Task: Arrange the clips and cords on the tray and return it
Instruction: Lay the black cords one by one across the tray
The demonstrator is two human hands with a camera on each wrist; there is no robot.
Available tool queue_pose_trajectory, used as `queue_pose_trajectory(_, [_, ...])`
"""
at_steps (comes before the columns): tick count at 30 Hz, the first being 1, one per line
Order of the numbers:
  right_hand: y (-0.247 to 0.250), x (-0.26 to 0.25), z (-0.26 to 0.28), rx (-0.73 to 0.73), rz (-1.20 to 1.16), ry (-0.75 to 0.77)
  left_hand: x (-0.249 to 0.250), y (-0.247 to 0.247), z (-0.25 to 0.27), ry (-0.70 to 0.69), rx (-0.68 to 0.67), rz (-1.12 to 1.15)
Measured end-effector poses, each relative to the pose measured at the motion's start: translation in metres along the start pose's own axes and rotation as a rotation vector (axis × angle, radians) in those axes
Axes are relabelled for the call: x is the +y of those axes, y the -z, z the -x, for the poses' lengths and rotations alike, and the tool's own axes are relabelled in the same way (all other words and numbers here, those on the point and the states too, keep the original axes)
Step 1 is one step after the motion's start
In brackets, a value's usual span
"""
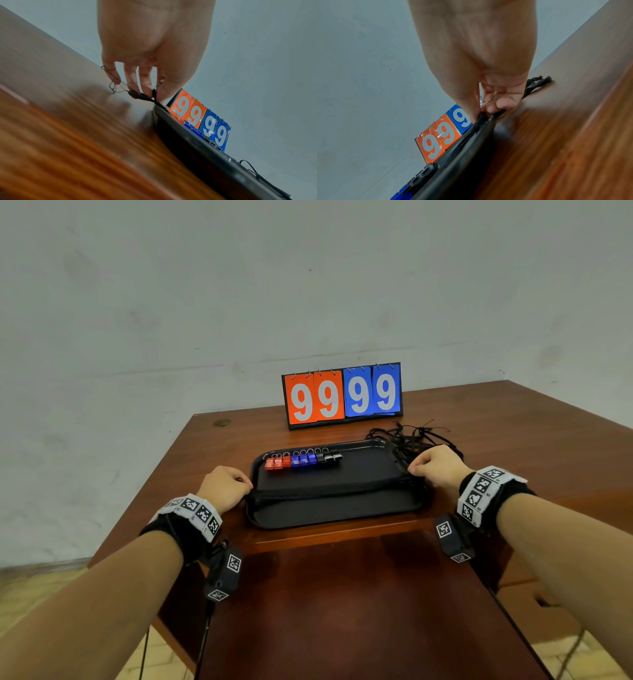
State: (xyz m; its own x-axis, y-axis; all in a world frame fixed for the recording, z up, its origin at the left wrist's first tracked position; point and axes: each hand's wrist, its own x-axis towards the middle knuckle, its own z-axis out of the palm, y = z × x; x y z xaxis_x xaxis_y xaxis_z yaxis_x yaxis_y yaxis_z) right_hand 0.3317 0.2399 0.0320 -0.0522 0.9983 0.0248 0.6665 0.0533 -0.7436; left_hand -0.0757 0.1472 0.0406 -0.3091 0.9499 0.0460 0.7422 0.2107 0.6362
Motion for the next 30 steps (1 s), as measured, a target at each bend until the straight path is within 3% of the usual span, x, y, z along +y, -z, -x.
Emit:
queue_pose_trajectory(7, [-0.002,-0.017,0.011,-0.002,0.224,0.135,0.005,-0.002,0.0,-0.019,-0.001,-0.18])
queue_pose_trajectory(10, [-0.01,-0.033,0.014,-0.141,0.405,0.271,0.015,-0.007,0.001,-0.122,-0.016,-0.361])
queue_pose_trajectory(13, [-0.021,-0.046,0.014,-0.286,0.605,0.344,0.026,-0.012,0.001,-0.198,-0.115,-0.497])
queue_pose_trajectory(17, [-0.026,-0.052,0.01,-0.346,0.718,0.334,0.028,-0.016,0.001,-0.192,-0.169,-0.557])
queue_pose_trajectory(30, [-0.019,-0.038,0.005,-0.269,0.691,0.264,0.026,-0.011,0.005,-0.166,-0.143,-0.574])
